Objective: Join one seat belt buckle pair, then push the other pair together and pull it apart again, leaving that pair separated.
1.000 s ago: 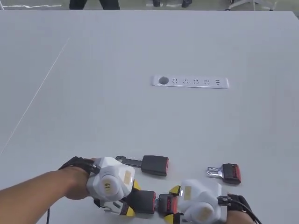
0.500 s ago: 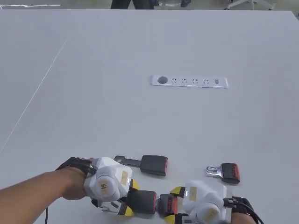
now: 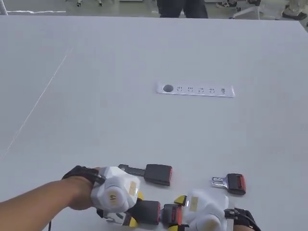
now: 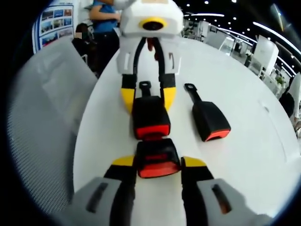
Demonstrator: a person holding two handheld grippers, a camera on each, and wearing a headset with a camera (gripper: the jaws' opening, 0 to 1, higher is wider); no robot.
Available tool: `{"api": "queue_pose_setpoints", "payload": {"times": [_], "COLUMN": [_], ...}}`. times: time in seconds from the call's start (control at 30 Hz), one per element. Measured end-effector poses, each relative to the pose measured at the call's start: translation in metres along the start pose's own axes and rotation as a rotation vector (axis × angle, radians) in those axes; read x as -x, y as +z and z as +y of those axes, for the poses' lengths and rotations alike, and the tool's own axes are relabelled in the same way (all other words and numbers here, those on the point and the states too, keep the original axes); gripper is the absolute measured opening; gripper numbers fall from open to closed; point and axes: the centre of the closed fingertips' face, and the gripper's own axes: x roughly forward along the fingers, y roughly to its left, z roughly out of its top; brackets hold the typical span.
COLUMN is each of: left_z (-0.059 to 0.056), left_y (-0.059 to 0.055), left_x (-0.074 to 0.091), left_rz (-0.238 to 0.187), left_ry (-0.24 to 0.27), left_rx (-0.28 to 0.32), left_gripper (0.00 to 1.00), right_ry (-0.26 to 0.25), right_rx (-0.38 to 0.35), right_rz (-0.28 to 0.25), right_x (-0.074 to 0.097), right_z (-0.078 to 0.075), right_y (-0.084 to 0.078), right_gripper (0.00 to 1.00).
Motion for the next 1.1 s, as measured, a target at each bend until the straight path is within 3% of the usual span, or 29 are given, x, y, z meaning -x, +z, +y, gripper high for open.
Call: {"api": "queue_pose_setpoints", "payload": {"times": [0.07, 0.13, 0.17, 0.2, 0.23, 0.3, 0.43, 0.53, 0.77, 1.1], "left_z": [0.0, 0.001, 0.01, 0.014, 0.01, 0.006, 0.005, 0.007, 0.025, 0.061], "left_y": [0.001, 0.002, 0.001, 0.002, 0.005, 0.008, 0.011, 0.014, 0.014, 0.015], "left_x": [0.0, 0.0, 0.002, 0.002, 0.002, 0.005, 0.014, 0.022, 0.044, 0.069], "left_rz": [0.01, 0.028, 0.04, 0.039, 0.026, 0.014, 0.007, -0.016, -0.04, -0.057], "left_ry": [0.011, 0.035, 0.091, 0.116, 0.099, 0.093, 0.134, 0.16, 0.244, 0.321], "left_rx": [0.01, -0.016, -0.006, -0.007, 0.005, 0.023, 0.006, 0.028, 0.065, 0.077], "left_gripper": [0.34, 0.38, 0.45, 0.54, 0.67, 0.8, 0.77, 0.79, 0.8, 0.8], "right_ry": [-0.023, -0.017, -0.02, -0.022, -0.024, -0.024, -0.028, -0.042, -0.063, -0.134], "right_rx": [-0.011, -0.092, -0.091, -0.081, -0.076, -0.067, -0.075, -0.08, -0.08, -0.108], "right_rz": [-0.022, -0.078, -0.085, -0.079, -0.076, -0.075, -0.078, -0.083, -0.103, -0.107], "right_x": [0.002, 0.004, 0.006, 0.009, 0.011, 0.015, 0.026, 0.036, 0.06, 0.096], "right_z": [-0.004, -0.005, -0.007, -0.008, -0.008, -0.008, -0.01, -0.013, -0.027, -0.082], "right_y": [0.006, 0.017, 0.019, 0.019, 0.019, 0.018, 0.012, 0.008, -0.002, -0.026], "right_gripper": [0.46, 0.58, 0.61, 0.63, 0.65, 0.68, 0.7, 0.72, 0.76, 0.8]}}
